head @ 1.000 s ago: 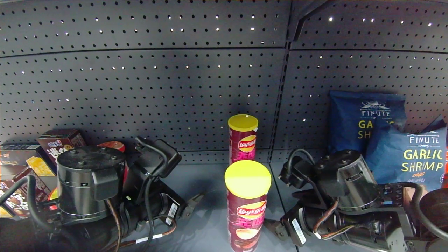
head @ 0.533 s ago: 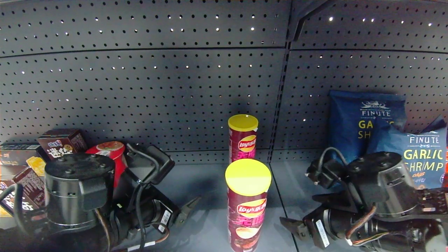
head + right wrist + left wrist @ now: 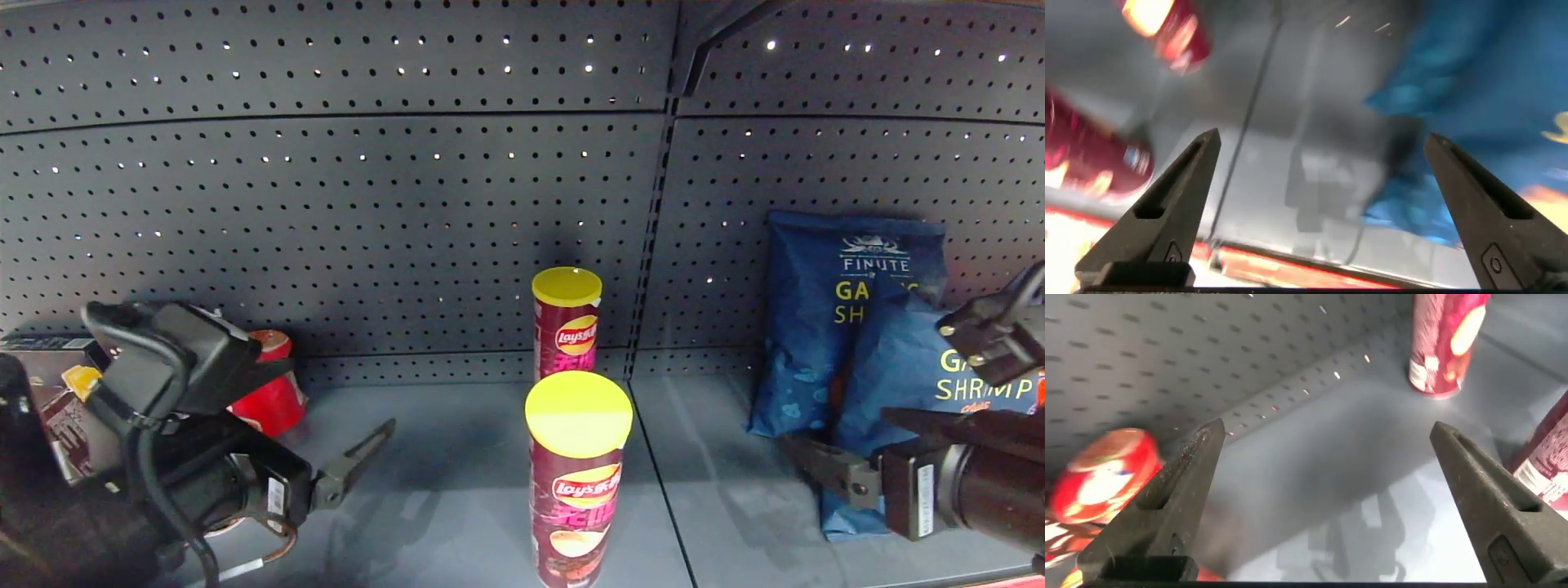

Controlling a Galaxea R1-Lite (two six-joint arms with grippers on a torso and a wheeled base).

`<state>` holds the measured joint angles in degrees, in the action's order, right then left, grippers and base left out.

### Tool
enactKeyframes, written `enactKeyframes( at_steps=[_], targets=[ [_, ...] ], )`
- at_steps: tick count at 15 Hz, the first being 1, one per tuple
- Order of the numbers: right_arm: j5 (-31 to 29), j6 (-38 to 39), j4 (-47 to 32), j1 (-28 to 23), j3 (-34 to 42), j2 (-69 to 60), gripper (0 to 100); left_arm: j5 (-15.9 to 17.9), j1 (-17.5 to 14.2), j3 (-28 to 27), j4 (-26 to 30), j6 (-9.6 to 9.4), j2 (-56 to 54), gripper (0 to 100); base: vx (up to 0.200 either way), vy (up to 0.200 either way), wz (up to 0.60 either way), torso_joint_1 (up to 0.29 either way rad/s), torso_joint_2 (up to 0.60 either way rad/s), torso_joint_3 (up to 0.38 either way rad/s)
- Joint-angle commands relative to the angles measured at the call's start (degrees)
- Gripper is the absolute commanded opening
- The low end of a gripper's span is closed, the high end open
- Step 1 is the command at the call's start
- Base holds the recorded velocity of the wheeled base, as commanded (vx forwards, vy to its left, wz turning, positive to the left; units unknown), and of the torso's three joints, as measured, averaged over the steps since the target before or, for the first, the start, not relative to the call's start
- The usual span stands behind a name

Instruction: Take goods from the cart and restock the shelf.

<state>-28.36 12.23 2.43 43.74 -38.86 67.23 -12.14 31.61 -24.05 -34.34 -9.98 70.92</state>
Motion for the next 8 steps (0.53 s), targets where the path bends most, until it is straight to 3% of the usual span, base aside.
enactKeyframes(
  at_steps=[1, 8],
  targets=[
    [-3.55, 1.22, -0.23, 1.17, 0.46, -5.97, 100, 0.1, -1.9, 1.2, -0.02, -0.12, -5.71, 100, 0.0, 0.0, 0.0, 0.0, 0.0, 0.0],
    [-19.72, 1.48, -1.28, 0.91, 3.53, -14.06, 100, 0.63, -10.34, 11.04, 0.33, -0.04, -21.97, 100, 0.0, 0.0, 0.0, 0.0, 0.0, 0.0]
  ],
)
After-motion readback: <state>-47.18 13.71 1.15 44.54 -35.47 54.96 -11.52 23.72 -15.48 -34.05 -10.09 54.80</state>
